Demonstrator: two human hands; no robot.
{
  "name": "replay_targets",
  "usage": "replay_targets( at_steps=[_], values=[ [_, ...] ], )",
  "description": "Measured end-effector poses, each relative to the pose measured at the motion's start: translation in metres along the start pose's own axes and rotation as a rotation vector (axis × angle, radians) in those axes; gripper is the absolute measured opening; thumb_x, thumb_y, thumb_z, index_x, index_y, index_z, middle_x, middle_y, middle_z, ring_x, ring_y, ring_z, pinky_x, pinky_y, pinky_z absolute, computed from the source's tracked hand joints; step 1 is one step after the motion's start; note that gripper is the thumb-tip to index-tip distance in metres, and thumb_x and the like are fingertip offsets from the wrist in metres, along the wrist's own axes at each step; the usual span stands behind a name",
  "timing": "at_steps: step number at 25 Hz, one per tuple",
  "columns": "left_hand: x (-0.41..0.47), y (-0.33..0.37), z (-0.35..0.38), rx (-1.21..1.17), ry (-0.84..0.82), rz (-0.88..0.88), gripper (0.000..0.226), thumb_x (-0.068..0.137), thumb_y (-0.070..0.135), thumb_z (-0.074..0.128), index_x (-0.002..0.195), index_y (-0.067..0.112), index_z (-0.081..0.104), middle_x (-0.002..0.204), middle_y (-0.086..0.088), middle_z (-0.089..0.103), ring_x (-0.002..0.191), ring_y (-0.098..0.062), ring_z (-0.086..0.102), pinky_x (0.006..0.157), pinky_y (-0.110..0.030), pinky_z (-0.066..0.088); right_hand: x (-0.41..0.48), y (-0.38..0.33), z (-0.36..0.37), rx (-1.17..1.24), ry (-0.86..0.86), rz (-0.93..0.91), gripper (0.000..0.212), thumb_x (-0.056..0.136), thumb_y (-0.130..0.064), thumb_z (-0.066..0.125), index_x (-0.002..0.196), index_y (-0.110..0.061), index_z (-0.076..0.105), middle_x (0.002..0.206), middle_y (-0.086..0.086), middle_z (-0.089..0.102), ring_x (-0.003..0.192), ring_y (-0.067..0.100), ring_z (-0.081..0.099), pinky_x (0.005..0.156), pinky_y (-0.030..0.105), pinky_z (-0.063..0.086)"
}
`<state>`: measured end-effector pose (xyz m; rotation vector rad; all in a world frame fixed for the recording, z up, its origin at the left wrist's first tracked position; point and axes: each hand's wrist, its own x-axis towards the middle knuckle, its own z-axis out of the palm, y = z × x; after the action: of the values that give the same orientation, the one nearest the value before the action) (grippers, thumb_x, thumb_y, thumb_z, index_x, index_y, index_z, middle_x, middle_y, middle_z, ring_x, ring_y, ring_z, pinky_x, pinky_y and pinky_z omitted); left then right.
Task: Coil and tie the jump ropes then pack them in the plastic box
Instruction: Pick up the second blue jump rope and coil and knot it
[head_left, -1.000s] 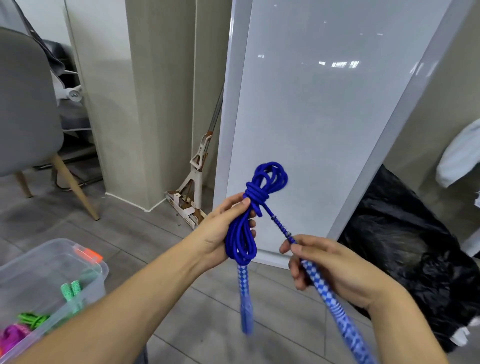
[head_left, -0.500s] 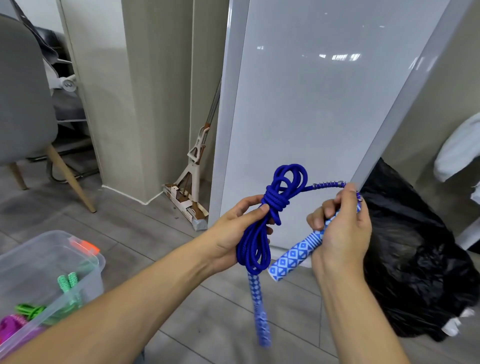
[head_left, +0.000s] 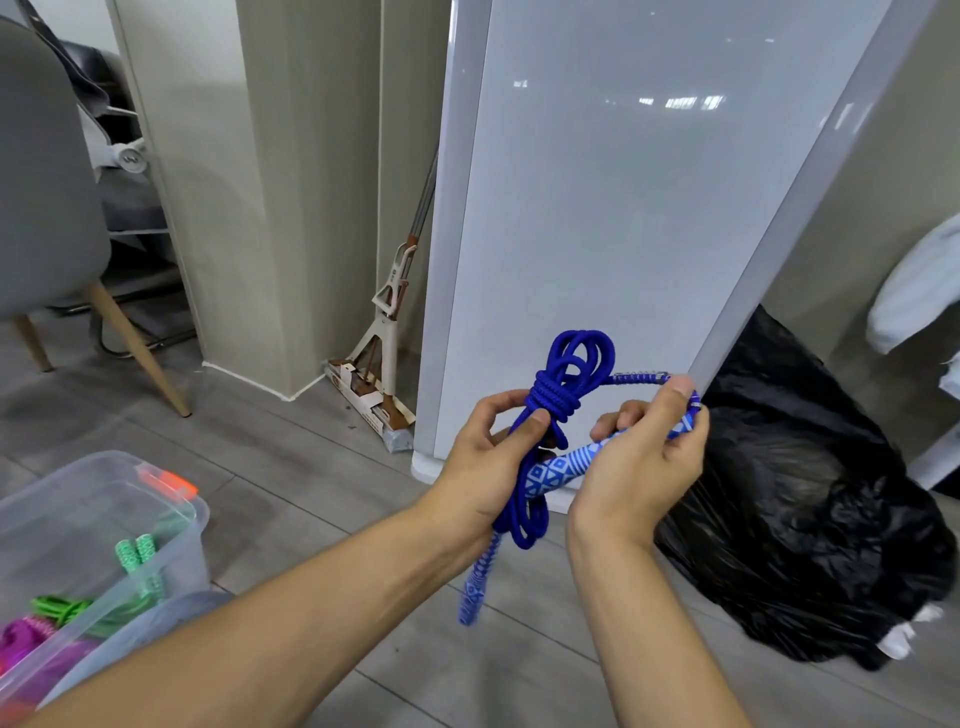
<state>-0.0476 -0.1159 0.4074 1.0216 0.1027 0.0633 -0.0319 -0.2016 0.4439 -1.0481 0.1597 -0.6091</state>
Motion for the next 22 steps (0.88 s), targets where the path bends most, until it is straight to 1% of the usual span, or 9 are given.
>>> replay_targets(
  at_steps=[3, 5, 7, 9, 11, 15, 17, 19, 22],
  values=[
    [0.003, 0.007, -0.011, 0.251, 0.027, 0.120, 0.024, 0.098, 0.018, 0.060, 0.121, 0.026, 0.055, 0.086, -0.007, 0.074, 0.069, -0.015, 0.065, 0.063, -0.026, 0.051, 0.003, 0.017, -0.008, -0.121, -0.065, 0.092, 0.031, 0.106, -0.035, 0.041, 0.087, -0.012, 0.048, 0.065, 0.004, 0.049, 0.050, 0.011, 0.053, 0.054, 0.020, 0.047],
    [0.004, 0.012, -0.017, 0.404, 0.000, 0.158, 0.025, 0.098, 0.020, 0.061, 0.118, 0.033, 0.054, 0.090, -0.006, 0.076, 0.073, -0.018, 0.063, 0.070, -0.032, 0.049, 0.007, 0.025, -0.014, -0.305, -0.090, 0.067, 0.038, 0.106, -0.038, 0.042, 0.080, -0.011, 0.048, 0.065, 0.003, 0.048, 0.049, 0.006, 0.046, 0.052, 0.016, 0.041],
    [0.006, 0.017, -0.022, 0.495, -0.024, 0.198, 0.028, 0.097, 0.019, 0.063, 0.116, 0.037, 0.053, 0.091, -0.009, 0.076, 0.073, -0.023, 0.058, 0.073, -0.038, 0.047, 0.013, 0.027, -0.020, -0.425, -0.167, 0.107, 0.041, 0.104, -0.042, 0.044, 0.076, -0.012, 0.048, 0.061, 0.001, 0.043, 0.047, 0.011, 0.039, 0.048, 0.021, 0.037],
    [0.007, 0.023, -0.026, 0.538, -0.034, 0.236, 0.030, 0.096, 0.019, 0.065, 0.116, 0.038, 0.053, 0.091, -0.011, 0.075, 0.073, -0.034, 0.058, 0.072, -0.046, 0.049, 0.020, 0.026, -0.023, -0.426, -0.253, 0.225, 0.039, 0.102, -0.043, 0.049, 0.076, -0.013, 0.047, 0.055, 0.003, 0.042, 0.043, 0.016, 0.037, 0.043, 0.025, 0.033],
    [0.007, 0.032, -0.031, 0.612, -0.046, 0.283, 0.034, 0.095, 0.019, 0.066, 0.118, 0.039, 0.052, 0.091, -0.010, 0.075, 0.085, -0.042, 0.064, 0.080, -0.055, 0.054, 0.021, 0.024, -0.024, -0.435, -0.306, 0.355, 0.036, 0.101, -0.039, 0.054, 0.080, -0.010, 0.053, 0.055, 0.006, 0.051, 0.040, 0.019, 0.046, 0.043, 0.026, 0.036],
    [0.008, 0.053, -0.045, 0.782, -0.082, 0.356, 0.040, 0.092, 0.020, 0.069, 0.121, 0.039, 0.050, 0.089, 0.000, 0.075, 0.085, -0.030, 0.071, 0.079, -0.050, 0.060, 0.014, 0.020, -0.025, -0.435, -0.461, 0.541, 0.033, 0.100, -0.037, 0.059, 0.092, -0.005, 0.060, 0.063, 0.011, 0.069, 0.044, 0.018, 0.053, 0.046, 0.028, 0.039],
    [0.008, 0.057, -0.047, 0.852, -0.129, 0.345, 0.045, 0.091, 0.021, 0.071, 0.123, 0.041, 0.047, 0.092, 0.000, 0.072, 0.081, -0.028, 0.072, 0.077, -0.047, 0.062, 0.017, 0.017, -0.026, -0.516, -0.572, 0.421, 0.033, 0.100, -0.036, 0.058, 0.092, -0.005, 0.065, 0.064, 0.010, 0.069, 0.045, 0.016, 0.050, 0.047, 0.026, 0.039],
    [0.008, 0.051, -0.045, 0.862, -0.148, 0.340, 0.048, 0.091, 0.022, 0.071, 0.127, 0.040, 0.044, 0.099, 0.000, 0.068, 0.081, -0.025, 0.073, 0.077, -0.045, 0.062, 0.015, 0.015, -0.025, -0.580, -0.719, 0.239, 0.033, 0.101, -0.034, 0.056, 0.085, -0.008, 0.067, 0.059, 0.001, 0.061, 0.048, 0.013, 0.046, 0.048, 0.021, 0.038],
    [0.014, 0.040, -0.041, 0.729, -0.009, 0.313, 0.051, 0.092, 0.022, 0.069, 0.137, 0.027, 0.045, 0.107, -0.003, 0.068, 0.088, -0.017, 0.074, 0.084, -0.043, 0.061, 0.000, 0.021, -0.022, -0.789, -0.901, 0.081, 0.034, 0.104, -0.041, 0.045, 0.081, -0.019, 0.056, 0.064, -0.010, 0.057, 0.055, 0.004, 0.048, 0.058, 0.023, 0.039]
  ],
)
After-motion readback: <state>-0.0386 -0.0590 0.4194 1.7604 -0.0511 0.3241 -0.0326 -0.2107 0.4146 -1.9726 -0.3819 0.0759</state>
